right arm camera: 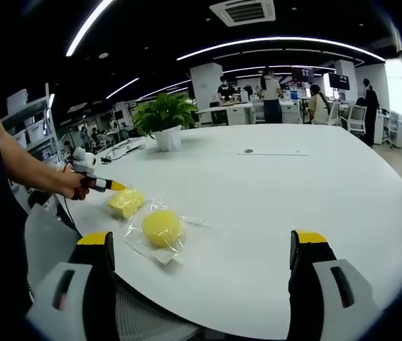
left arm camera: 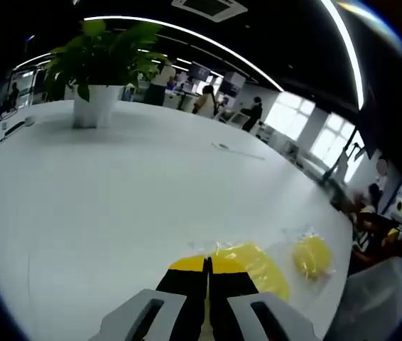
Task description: Compare the silicone blocks by pressing each to a similar depth, holding the contact briefly, and releasing to observe deformation and rebound differences across the visible hardness samples.
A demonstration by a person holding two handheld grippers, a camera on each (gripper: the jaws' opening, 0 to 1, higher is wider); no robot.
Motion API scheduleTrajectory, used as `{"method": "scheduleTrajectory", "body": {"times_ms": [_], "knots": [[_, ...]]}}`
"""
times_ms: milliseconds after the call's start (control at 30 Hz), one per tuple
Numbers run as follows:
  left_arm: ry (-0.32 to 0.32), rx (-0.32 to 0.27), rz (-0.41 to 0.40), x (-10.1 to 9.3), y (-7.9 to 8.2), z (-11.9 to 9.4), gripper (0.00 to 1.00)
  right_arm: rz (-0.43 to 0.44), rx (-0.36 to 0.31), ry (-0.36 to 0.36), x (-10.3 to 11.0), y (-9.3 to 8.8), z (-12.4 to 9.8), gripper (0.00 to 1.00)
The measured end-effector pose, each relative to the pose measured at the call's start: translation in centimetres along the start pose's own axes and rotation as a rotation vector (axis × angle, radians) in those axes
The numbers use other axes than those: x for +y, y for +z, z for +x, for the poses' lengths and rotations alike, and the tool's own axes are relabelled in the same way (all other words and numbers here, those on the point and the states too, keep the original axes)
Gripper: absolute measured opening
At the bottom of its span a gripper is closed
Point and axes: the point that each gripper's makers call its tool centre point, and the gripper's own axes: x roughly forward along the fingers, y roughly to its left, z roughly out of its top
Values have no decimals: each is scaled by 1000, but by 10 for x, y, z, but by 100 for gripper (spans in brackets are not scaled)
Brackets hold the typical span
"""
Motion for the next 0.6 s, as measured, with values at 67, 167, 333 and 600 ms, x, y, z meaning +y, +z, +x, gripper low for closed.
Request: {"method": "scheduleTrajectory", "body": {"times_ms": [67, 167, 333, 600], "knots": [[-3, 9, 3, 0, -4, 0, 0, 1, 3, -2, -1, -1, -1, 96], [-10, 24, 24, -2, -10, 0, 0, 0, 4, -2, 0, 0, -1, 96], [18, 41, 119, 2, -13, -1, 0, 0, 15, 2, 2, -2, 0, 96], [9, 59, 174, 2, -13, -2, 0, 2, 14, 5, 2, -1, 2, 96]]}}
